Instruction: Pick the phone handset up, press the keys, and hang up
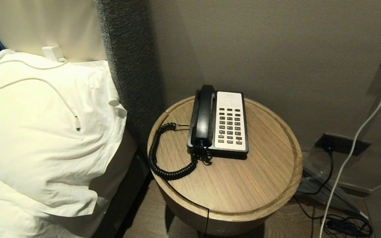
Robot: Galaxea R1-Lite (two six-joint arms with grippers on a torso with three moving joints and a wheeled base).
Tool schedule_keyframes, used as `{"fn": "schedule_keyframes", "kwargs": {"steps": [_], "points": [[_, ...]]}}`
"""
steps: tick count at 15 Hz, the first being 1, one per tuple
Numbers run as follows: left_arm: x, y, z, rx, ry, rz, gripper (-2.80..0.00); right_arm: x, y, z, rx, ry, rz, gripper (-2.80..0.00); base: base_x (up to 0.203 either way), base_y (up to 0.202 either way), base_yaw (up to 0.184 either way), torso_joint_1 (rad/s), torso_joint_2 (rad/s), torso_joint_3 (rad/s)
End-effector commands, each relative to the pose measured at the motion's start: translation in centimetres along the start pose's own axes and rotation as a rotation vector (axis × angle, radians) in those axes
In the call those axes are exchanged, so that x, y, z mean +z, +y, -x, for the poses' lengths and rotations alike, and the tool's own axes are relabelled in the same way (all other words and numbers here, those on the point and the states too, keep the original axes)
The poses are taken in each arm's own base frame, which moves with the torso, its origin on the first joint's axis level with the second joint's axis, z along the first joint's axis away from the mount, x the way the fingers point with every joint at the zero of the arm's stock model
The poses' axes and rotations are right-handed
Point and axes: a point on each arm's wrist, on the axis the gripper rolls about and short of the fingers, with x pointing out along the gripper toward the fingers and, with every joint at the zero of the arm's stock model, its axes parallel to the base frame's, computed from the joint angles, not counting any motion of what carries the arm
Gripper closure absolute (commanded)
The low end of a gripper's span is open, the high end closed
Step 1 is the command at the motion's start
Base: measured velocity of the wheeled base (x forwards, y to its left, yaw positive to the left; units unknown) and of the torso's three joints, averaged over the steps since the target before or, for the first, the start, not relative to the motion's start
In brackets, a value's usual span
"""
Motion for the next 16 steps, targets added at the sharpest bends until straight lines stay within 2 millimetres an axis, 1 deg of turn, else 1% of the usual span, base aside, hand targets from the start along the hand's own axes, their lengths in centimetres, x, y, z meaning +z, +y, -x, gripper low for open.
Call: {"fn": "schedule_keyframes", "kwargs": {"steps": [1,3,5,7,8,10,11,13,14,15,16], "points": [[-0.3,0.1,-0.1,0.004,0.011,0.003,0.00,-1.0,0.3,2.0,0.007,-0.027,-0.028,0.00,0.000,0.000,0.000,0.000,0.00,0.000],[-0.4,0.1,0.0,-0.004,0.006,-0.001,0.00,-0.8,0.3,3.2,0.002,-0.043,-0.049,0.00,0.000,0.000,0.000,0.000,0.00,0.000],[-0.4,0.1,-0.2,-0.030,-0.002,-0.004,0.00,-1.2,0.1,3.7,-0.016,0.000,-0.062,0.00,0.000,0.000,0.000,0.000,0.00,0.000],[-0.5,0.2,-0.3,-0.033,0.001,-0.002,0.00,-2.4,-0.3,4.0,-0.052,0.114,-0.069,0.00,0.000,0.000,0.000,0.000,0.00,0.000],[-0.6,0.2,-0.4,-0.034,0.000,-0.003,0.00,-3.0,-0.3,3.7,-0.064,0.166,-0.090,0.00,0.000,0.000,0.000,0.000,0.00,0.000],[-0.7,0.2,-0.4,-0.030,-0.001,-0.001,0.00,-3.6,-0.1,1.9,-0.070,0.218,-0.136,0.00,0.000,0.000,0.000,0.000,0.00,0.000],[-0.7,0.2,-0.4,-0.030,-0.001,0.001,0.00,-3.5,0.3,0.6,-0.052,0.182,-0.160,0.00,0.000,0.000,0.000,0.000,0.00,0.000],[-0.6,0.2,-0.4,-0.032,-0.004,0.000,0.00,-2.6,1.2,-1.7,0.019,0.055,-0.183,0.00,0.000,0.000,0.000,0.000,0.00,0.000],[-0.6,0.2,-0.4,-0.032,-0.004,0.002,0.00,-2.5,1.5,-2.6,0.060,0.025,-0.143,0.00,0.000,0.000,0.000,0.000,0.00,0.000],[-0.6,0.2,-0.4,-0.032,-0.004,0.003,0.00,-2.5,1.6,-2.7,0.071,0.020,-0.137,0.00,0.000,0.000,0.000,0.000,0.00,0.000],[-0.6,0.2,-0.4,-0.033,-0.005,0.008,0.00,-2.2,1.6,-2.2,0.056,0.003,-0.181,0.00,0.000,0.000,0.000,0.000,0.00,0.000]]}}
